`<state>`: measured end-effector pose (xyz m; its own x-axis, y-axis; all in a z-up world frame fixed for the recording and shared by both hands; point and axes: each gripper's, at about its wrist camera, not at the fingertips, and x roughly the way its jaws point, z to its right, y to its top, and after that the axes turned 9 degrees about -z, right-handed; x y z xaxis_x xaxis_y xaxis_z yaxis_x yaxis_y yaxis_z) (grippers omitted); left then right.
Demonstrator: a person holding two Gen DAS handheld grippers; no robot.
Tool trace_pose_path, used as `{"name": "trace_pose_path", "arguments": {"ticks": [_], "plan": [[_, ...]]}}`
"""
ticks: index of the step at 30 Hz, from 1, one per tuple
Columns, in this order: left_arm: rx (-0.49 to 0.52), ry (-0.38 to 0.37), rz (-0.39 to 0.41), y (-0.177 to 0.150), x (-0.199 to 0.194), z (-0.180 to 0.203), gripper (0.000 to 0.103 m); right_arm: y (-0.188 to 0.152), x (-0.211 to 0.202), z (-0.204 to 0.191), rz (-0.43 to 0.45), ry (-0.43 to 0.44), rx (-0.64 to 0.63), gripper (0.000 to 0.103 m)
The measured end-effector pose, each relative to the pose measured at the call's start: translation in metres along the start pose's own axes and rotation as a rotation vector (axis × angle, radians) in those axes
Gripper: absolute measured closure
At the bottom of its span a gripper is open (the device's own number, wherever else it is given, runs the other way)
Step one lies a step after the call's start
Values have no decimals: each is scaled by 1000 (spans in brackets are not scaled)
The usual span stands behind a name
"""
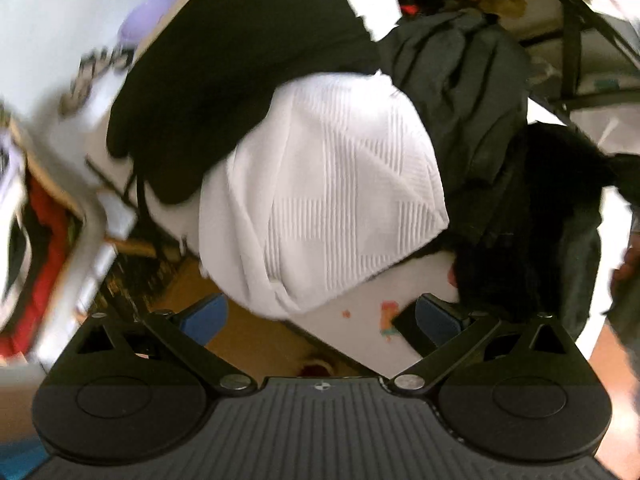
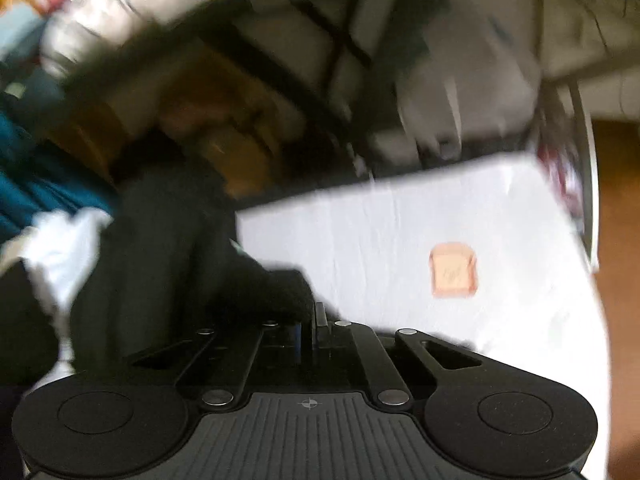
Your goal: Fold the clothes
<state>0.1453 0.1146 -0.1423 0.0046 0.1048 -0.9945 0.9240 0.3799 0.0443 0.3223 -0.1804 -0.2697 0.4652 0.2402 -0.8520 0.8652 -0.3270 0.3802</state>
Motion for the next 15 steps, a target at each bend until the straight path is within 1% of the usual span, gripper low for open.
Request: {"name": "trace_pose_path", "arguments": {"ticks": [1, 3, 4, 6, 9, 10, 13, 15], "plan": [[27, 2, 19, 3, -2, 4, 1, -2, -21, 7, 44, 10, 47, 100], [87, -6, 54, 6, -7, 14, 1, -11, -60, 29, 90, 26, 176, 100], [118, -11, 71, 7, -9, 19, 1, -19, -78, 39, 105, 19, 220, 101], [183, -22, 101, 8, -13, 29, 1, -39, -112, 56, 89, -4, 230, 101], [294, -35, 117, 3, -11, 44, 1, -81, -153, 76, 52, -57, 173, 101], [319, -38, 111, -1, -8, 48, 1, -97, -161, 80, 37, -77, 170, 101], [379, -52, 82, -11, 1, 58, 1, -136, -164, 92, -9, -158, 219, 101], [419, -64, 67, -17, 5, 63, 1, -158, -172, 100, -6, -212, 270, 101]]}}
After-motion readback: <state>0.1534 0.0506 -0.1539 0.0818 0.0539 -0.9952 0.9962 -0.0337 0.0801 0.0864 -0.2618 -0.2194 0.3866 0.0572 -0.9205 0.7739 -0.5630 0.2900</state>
